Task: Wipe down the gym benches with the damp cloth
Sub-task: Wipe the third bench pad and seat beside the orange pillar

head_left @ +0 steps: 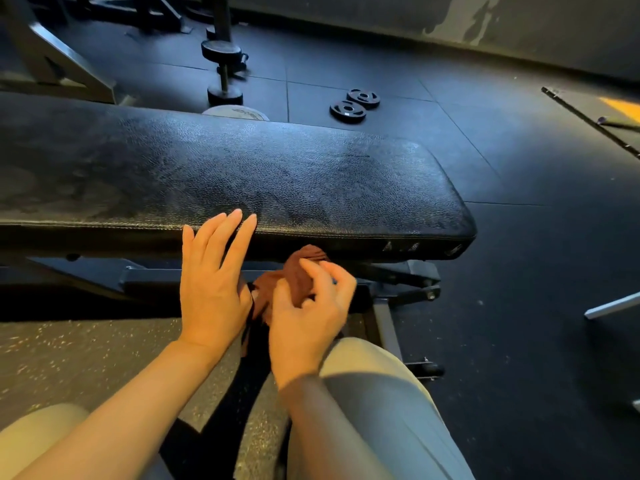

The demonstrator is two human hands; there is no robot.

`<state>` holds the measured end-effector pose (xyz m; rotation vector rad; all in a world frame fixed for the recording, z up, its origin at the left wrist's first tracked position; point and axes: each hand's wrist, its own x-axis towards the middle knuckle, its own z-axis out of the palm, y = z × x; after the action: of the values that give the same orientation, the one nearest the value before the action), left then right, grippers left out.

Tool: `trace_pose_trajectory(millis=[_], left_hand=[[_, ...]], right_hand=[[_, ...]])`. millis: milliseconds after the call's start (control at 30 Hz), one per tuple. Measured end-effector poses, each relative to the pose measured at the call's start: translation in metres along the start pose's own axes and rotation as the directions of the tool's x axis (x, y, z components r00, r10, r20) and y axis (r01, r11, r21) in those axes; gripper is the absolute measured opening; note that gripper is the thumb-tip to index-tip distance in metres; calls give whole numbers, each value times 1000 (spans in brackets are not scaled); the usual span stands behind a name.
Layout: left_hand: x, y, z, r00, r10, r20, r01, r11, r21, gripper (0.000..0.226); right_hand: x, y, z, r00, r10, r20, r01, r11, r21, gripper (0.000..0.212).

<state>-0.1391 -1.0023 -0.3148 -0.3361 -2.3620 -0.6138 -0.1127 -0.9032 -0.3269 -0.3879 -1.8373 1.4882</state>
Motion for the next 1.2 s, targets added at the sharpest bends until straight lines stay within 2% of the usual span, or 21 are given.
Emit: trace_pose_trajectory(millis=[100,167,300,400,467,567,600,667,733,833,933,1067,1133,1200], left_hand=[[0,1,0,1000,-17,13,17,1000,6,88],[0,3,0,999,-35,11,35,999,3,90],[2,2,-1,1000,-17,14,17,1000,-6,68],[2,1,-3,999,-13,43,14,1000,-15,69],[2,1,-4,999,-15,41,16,1000,-16,74],[2,3,-5,999,-30,34,31,999,-19,87],[1,4,-5,999,-33,34,33,999,-17,91],[1,5,-4,999,-35,40,35,999,-6,91],[2,6,-4,998,-37,41,37,999,-1,79],[2,6,-6,998,-26,61,25,1000,13,74],[0,5,-7,997,-11,76,8,999,39,89],[-1,8,-7,996,-21,85,16,998,58,94],[-1,8,-7,996,-29,89,23,998,59,95],[-1,8,-7,995,-38,88,33,998,58,94]], right_hand=[[18,-5,-11,981,20,-195,-10,999,51,33],[20,-11,-7,972,45,-231,-31,997,63,33],[10,-11,7,995,-6,-98,4,1000,-19,34],[1,-13,2,1000,14,11,-14,1000,24,34],[3,-20,-7,997,43,-69,-38,997,71,36],[27,-17,-18,947,119,-297,-85,988,127,37],[34,-15,-18,940,135,-314,-100,987,126,37],[33,-14,-13,960,108,-257,-96,994,57,40],[17,-16,-4,993,61,-105,-60,998,10,42],[10,-14,-8,995,81,52,-83,996,27,40],[17,-15,-20,994,107,-35,-106,994,36,36],[21,-19,-22,964,161,-212,-145,986,86,40],[25,-13,-19,971,157,-182,-140,985,105,41],[25,-9,-15,989,120,-90,-112,989,92,44]])
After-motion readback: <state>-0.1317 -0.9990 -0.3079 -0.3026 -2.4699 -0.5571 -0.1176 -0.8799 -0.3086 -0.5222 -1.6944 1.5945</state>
